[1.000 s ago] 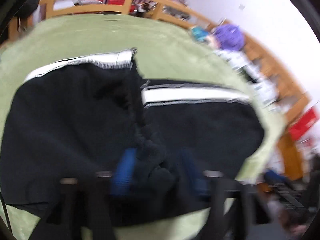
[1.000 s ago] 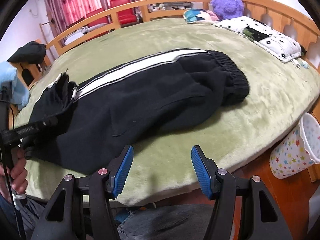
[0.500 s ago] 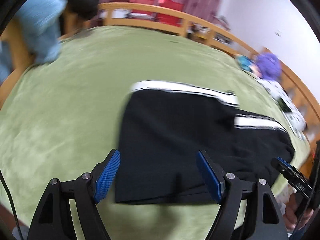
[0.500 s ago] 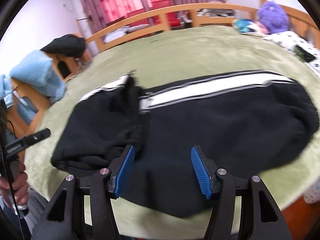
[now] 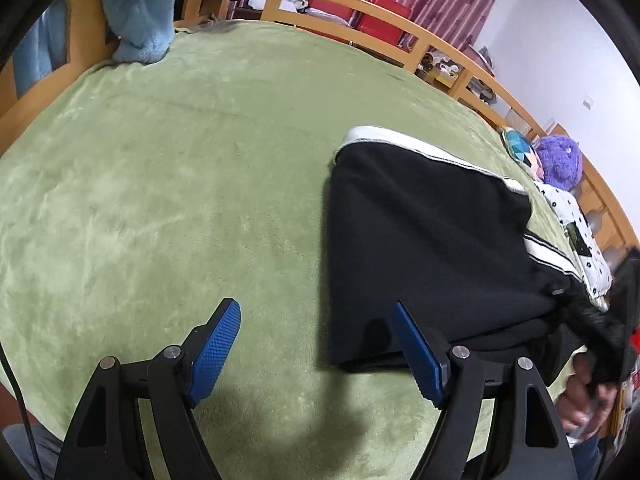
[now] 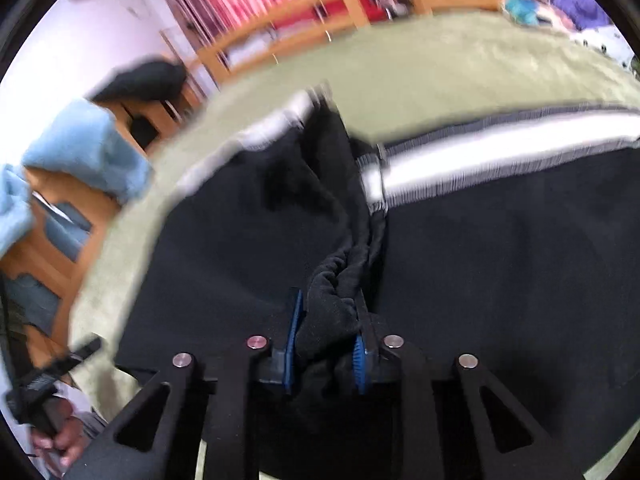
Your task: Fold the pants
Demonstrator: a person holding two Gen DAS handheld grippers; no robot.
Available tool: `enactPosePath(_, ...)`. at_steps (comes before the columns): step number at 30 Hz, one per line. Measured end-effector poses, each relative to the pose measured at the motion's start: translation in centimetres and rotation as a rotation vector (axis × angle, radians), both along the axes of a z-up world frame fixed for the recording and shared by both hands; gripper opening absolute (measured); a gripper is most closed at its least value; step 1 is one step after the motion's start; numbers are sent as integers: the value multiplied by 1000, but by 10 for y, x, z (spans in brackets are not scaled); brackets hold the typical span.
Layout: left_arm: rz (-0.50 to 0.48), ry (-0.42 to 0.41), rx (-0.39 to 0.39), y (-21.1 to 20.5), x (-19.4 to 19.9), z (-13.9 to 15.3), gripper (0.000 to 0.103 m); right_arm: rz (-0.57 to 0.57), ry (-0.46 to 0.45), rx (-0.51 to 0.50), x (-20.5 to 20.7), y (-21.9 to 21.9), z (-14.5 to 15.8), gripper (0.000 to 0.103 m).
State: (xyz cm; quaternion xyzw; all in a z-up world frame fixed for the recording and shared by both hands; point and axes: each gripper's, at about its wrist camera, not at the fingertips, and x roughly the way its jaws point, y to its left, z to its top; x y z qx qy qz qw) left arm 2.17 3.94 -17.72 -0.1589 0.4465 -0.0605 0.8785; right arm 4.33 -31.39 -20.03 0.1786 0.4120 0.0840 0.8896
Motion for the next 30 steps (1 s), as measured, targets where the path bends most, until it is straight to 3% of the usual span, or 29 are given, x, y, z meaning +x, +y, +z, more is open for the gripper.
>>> enactPosePath(3,-12,6,-39,0,-2,1,77,-41,-86,64,-20,-25,32,20)
enactPosePath(5,-29,-2,-65,-3,-2,3,77,-66,-126,45,-36,-41,45,21)
enactPosePath(7,-51,-9,-81,-12,1,4,77,-42,-76,13,-39,-46,35,22)
enactPosePath(11,-93,1,-65,-30,12,2,77,7,107,-41,-33,-32,-17,29)
enactPosePath(12,-98,-1,-58,-33,13,3,77,17,90,-65,-37,-31,-19,32)
enactPosePath(14,-103,-13,-41,-38,15,6,77,23,46,-74,-42,-33,-11,49)
enactPosePath(17,-113,-7,-37,-43,19,5,77,-21,-59,-55,-45,-52,15,60)
enactPosePath(23,-112,-13,-49,-48,31,5,77,11,-97,-52,15,-74,37,65)
enactPosePath(26,-111,-19,-50,-47,38,5,77,83,-44,-41,55,-68,21,66)
enactPosePath(30,-116,-9,-43,-48,48,1,77,141,95,13,98,-62,-16,66)
